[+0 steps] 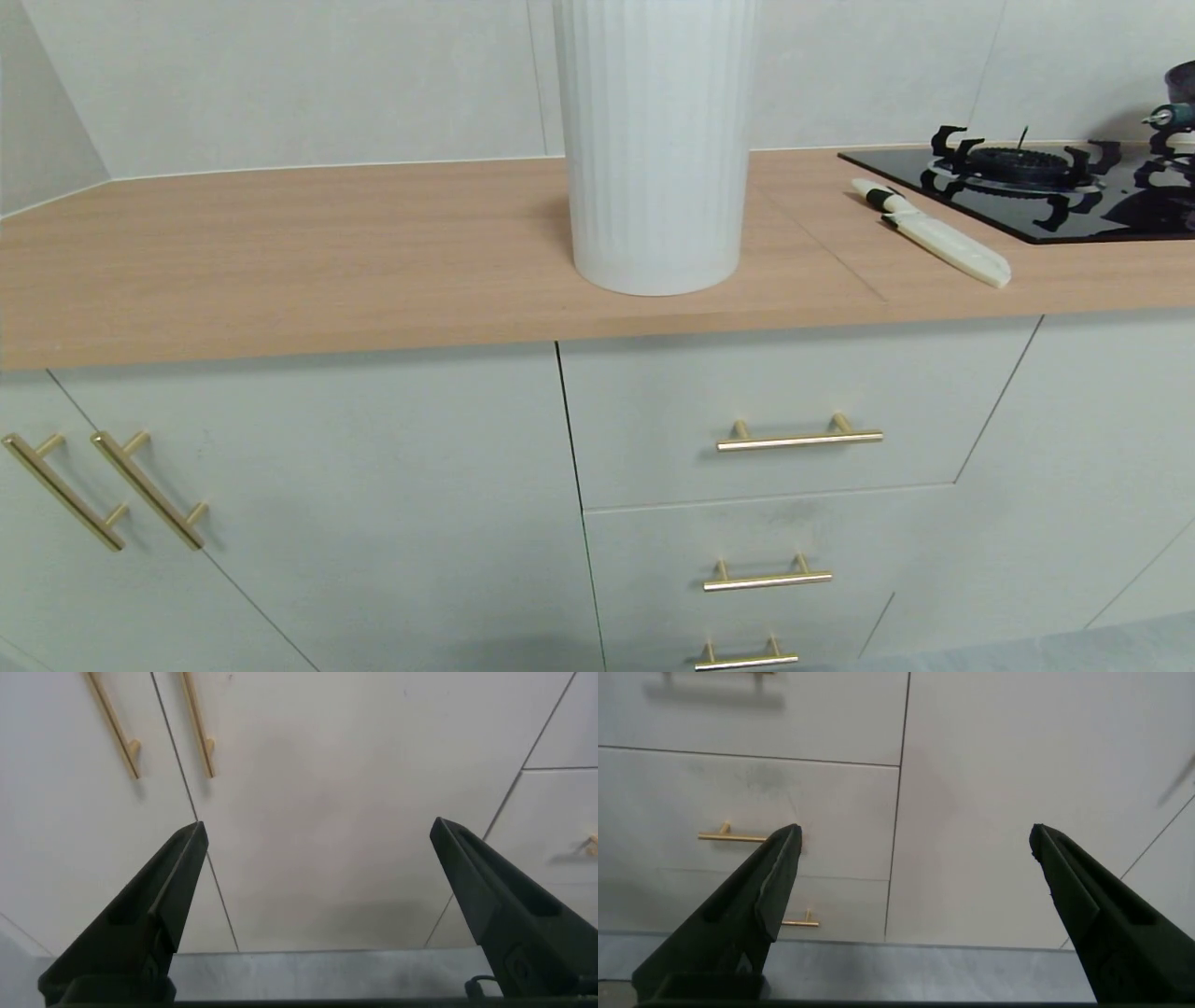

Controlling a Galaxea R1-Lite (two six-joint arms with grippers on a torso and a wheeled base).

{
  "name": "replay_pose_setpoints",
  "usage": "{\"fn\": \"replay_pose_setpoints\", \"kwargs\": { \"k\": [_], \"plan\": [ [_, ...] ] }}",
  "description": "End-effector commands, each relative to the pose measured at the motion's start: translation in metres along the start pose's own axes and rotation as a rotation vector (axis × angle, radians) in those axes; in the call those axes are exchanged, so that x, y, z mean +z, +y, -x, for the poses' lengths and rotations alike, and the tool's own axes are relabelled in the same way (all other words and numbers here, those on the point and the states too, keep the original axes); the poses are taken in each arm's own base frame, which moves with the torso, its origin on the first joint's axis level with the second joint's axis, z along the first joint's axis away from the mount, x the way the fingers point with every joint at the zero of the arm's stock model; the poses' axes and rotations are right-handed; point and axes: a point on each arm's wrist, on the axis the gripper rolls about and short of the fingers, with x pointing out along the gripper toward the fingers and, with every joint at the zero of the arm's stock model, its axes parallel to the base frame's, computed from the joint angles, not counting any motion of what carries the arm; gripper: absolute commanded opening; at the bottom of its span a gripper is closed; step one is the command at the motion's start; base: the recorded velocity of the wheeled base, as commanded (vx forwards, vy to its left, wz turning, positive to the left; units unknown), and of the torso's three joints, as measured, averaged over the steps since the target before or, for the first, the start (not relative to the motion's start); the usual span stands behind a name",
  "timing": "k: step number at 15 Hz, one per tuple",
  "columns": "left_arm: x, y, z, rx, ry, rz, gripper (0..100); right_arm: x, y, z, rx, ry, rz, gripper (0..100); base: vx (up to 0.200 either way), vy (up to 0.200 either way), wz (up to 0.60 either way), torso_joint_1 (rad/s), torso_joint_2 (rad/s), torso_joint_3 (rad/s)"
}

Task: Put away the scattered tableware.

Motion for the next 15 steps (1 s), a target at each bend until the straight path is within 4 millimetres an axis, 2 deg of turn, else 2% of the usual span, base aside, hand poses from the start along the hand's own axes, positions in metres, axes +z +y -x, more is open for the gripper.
{"fn": "replay_pose_setpoints", "kwargs": {
  "k": [1,4,13,15],
  "plan": [
    [0.0000,0.0000,0.0000,0.001,0.000,0.000,100,0.0001,0.0000,-0.0001,0.001,0.001,0.000,100,0.000,0.000,0.00,0.000,0.00,0.000],
    [0.0000,0.0000,0.0000,0.001,0.000,0.002,100,-0.0001,0.0000,-0.0001,0.001,0.002,0.002,100,0.200,0.000,0.00,-0.002,0.01,0.007],
    [0.0000,0.0000,0.0000,0.001,0.000,0.002,100,-0.0001,0.0000,-0.0001,0.002,0.002,0.008,100,0.000,0.000,0.00,0.001,-0.01,-0.003],
    [0.0000,0.0000,0.0000,0.001,0.000,0.002,100,-0.0001,0.0000,-0.0001,0.001,0.002,0.008,100,0.000,0.000,0.00,0.056,-0.29,-0.237]
  ]
}}
